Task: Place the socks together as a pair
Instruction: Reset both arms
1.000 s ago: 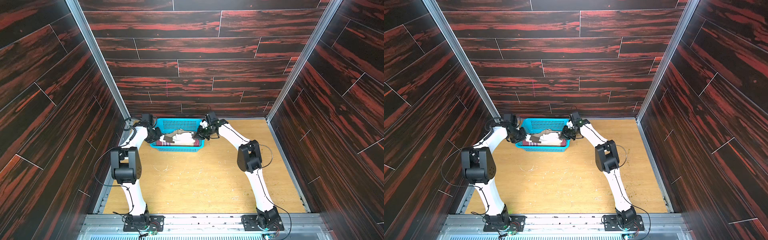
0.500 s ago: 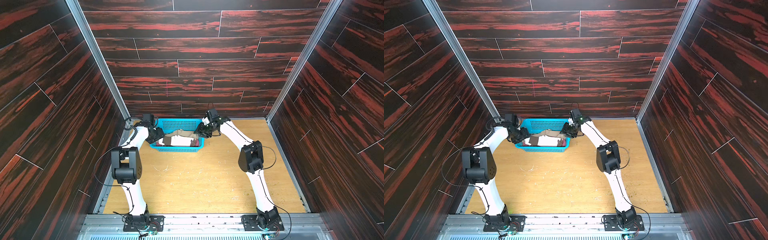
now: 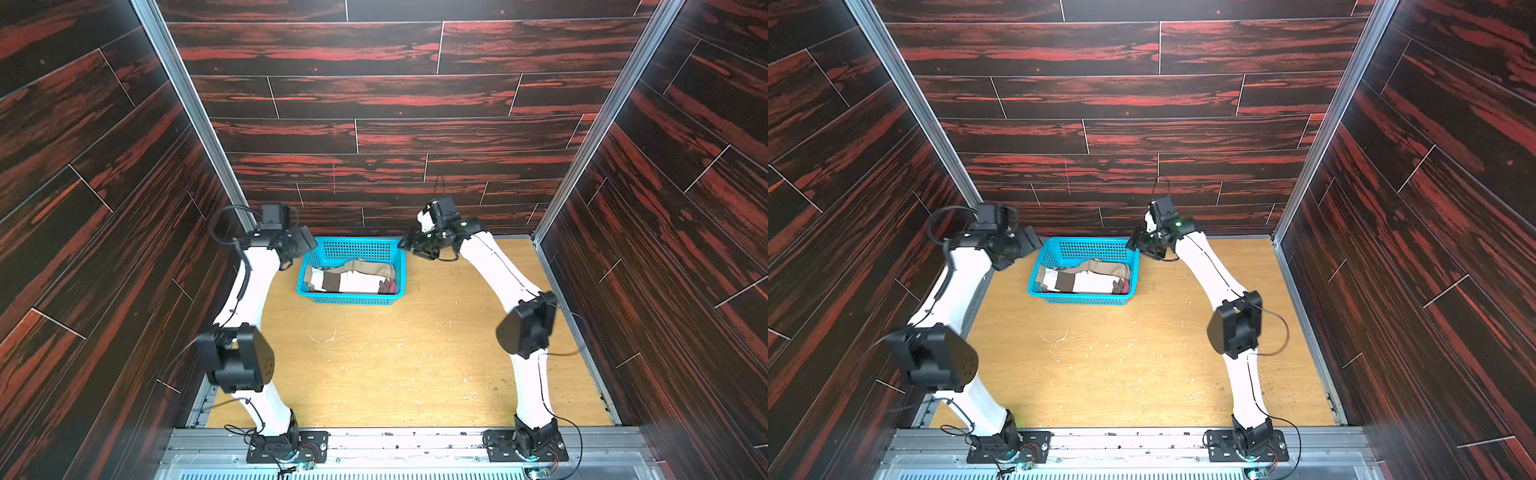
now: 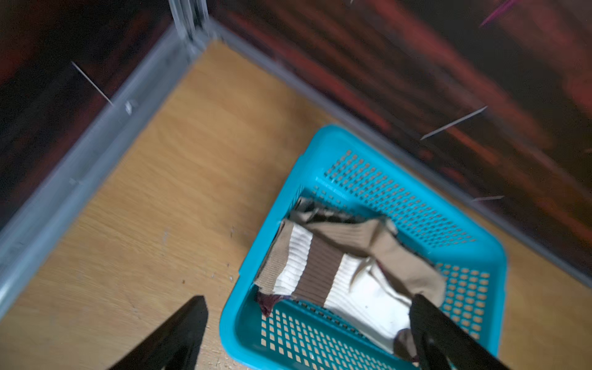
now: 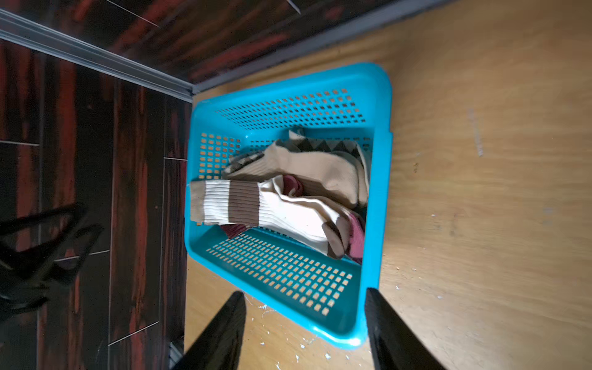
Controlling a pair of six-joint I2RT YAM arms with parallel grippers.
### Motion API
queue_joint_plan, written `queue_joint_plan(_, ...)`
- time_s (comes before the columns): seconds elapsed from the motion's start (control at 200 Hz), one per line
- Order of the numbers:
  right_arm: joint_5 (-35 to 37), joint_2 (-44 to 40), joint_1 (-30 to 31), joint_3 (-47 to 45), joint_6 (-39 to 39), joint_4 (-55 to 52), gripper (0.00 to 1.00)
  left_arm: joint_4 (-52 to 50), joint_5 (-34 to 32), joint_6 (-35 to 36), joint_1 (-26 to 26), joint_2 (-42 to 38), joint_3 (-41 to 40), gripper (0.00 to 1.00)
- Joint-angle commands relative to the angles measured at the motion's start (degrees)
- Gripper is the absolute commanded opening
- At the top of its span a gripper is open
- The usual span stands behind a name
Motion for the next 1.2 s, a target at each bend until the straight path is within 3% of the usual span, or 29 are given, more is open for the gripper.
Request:
queue_joint_plan(0.0,6.3,-8.94,-0.24,-7.18,-7.47,-0.08,0.66,-3.23,-2.5,-0.14,0.15,-6.85,0.98,1.0)
queue_joint_plan(0.105,15.19,-22.34,-0.88,-22.93,-13.7,6.29,0.74,2.69,-1.56,1.79,0.15,-16.32,-6.43,1.0)
queue_joint_plan(0.21,25.17,-37.77,-3.2,-43.62,-18.97,18.13,0.92,16.77,-3.87,1.95,0.15,-28.65,-23.47,1.0)
queue_joint_plan(0.25,25.72,-42.15,-6.09,-50.49,-19.37,21.64,0.98,20.25,-5.47,1.71,0.15,-31.87,-29.5,1.0)
queue_joint_plan(0.321,22.02,-46.44,-13.77,-59.27,-17.66,24.38,0.99,24.22,-8.25,1.73,0.17,-34.53,-37.54,1.0)
queue_joint_plan(0.431,22.53,-48.81,-21.93,-68.25,-16.04,26.88,0.99,30.55,-16.32,1.97,0.25,-34.31,-48.06,1.0)
queue_joint_plan(0.556,26.81,-54.84,-23.71,-80.39,-18.58,39.38,0.99,41.17,-21.38,6.33,0.33,-33.49,-58.41,1.0)
queue_joint_plan(0.711,27.04,-56.57,-26.36,-90.33,-22.36,50.6,0.99,60.01,-23.87,12.55,0.33,-32.78,-70.5,1.0)
queue_joint_plan(0.837,25.93,-57.93,-28.05,-96.03,-22.24,55.79,0.98,62.3,-24.28,14.88,0.4,-31.07,-73.33,1.0)
queue_joint_plan(1.007,27.76,-63.0,-28.31,-114.11,-26.29,82.19,0.99,72.62,-22.38,18.81,0.42,-31.31,-81.34,1.0)
queue_joint_plan(1.197,24.35,-52.53,-28.33,-117.14,-23.47,99.89,0.99,84.05,-19.28,22.29,0.57,-23.08,-80.73,1.0)
